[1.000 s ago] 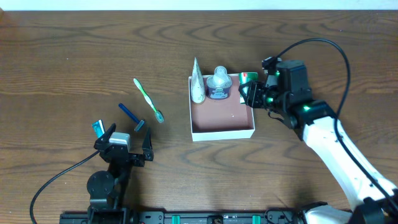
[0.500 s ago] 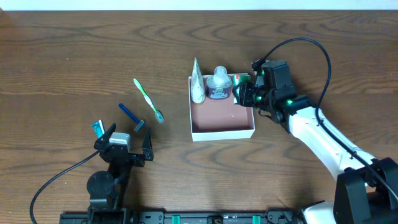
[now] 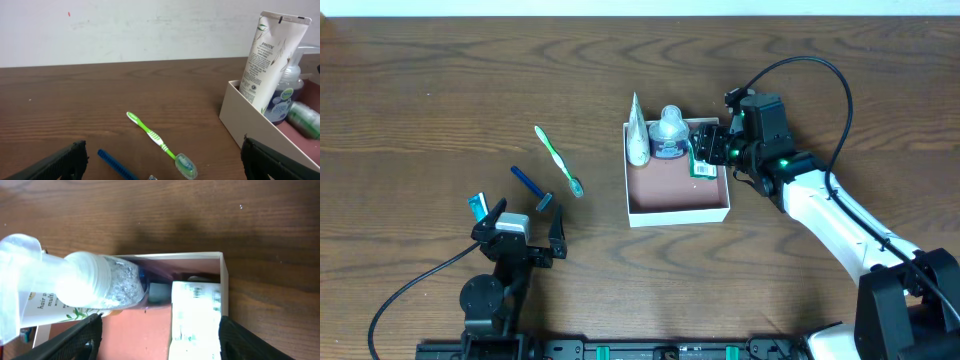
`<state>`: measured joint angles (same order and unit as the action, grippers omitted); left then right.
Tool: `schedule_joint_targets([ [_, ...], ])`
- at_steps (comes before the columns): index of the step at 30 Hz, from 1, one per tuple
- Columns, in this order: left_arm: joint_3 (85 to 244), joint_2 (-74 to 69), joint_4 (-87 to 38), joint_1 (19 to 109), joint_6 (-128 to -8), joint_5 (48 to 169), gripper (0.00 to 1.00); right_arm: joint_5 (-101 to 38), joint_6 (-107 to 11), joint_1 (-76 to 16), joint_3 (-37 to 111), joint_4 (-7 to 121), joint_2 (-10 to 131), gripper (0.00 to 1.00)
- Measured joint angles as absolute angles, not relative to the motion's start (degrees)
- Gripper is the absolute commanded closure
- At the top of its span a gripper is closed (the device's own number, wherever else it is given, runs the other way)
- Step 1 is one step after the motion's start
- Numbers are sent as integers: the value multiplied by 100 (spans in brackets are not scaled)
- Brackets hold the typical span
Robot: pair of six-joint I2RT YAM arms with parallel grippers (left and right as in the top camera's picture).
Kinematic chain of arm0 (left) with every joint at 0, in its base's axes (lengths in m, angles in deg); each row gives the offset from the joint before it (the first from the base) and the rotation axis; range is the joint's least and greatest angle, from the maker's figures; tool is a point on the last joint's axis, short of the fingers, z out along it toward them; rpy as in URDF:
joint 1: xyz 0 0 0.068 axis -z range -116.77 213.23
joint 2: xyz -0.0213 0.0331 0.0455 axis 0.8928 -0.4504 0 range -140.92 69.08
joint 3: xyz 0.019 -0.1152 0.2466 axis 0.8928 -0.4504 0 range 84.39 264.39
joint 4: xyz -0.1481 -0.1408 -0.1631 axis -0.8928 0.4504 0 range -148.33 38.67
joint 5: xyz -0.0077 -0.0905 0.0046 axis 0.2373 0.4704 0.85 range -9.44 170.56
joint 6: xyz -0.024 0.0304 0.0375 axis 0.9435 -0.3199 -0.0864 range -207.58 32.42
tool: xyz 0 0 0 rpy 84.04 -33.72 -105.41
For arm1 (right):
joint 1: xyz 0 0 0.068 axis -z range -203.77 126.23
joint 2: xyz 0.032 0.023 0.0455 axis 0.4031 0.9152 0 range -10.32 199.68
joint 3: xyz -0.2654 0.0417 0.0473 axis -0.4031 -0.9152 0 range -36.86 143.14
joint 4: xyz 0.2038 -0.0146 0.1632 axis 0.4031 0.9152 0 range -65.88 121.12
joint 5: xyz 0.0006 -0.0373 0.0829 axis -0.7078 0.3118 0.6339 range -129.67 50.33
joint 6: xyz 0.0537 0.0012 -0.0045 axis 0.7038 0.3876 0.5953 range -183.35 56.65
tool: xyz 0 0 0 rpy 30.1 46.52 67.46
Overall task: Pack container
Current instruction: 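Lower the green soap box into the box's right side and release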
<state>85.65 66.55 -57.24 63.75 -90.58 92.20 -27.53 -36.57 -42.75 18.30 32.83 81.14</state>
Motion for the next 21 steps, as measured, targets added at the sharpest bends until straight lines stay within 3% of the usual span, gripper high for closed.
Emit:
schedule_joint_targets([
  [12, 8565, 6655, -5724, 6375, -9058, 9220, 2, -2469, -3659, -4275, 1849, 3231, 8029, 15],
  [16, 8565, 6655, -5724, 6375, -9058, 9220, 2, -2430, -3663, -4271, 1860, 3596, 7548, 9],
  [18, 8565, 6655, -5724, 6375, -9056, 9220, 2, -2458, -3668, -4251, 1871, 3845, 7146, 1],
  [21, 8565, 6655, -5724, 6375, -9056, 9220, 2, -2705, -3749, -4168, 1939, 4302, 6392, 1],
])
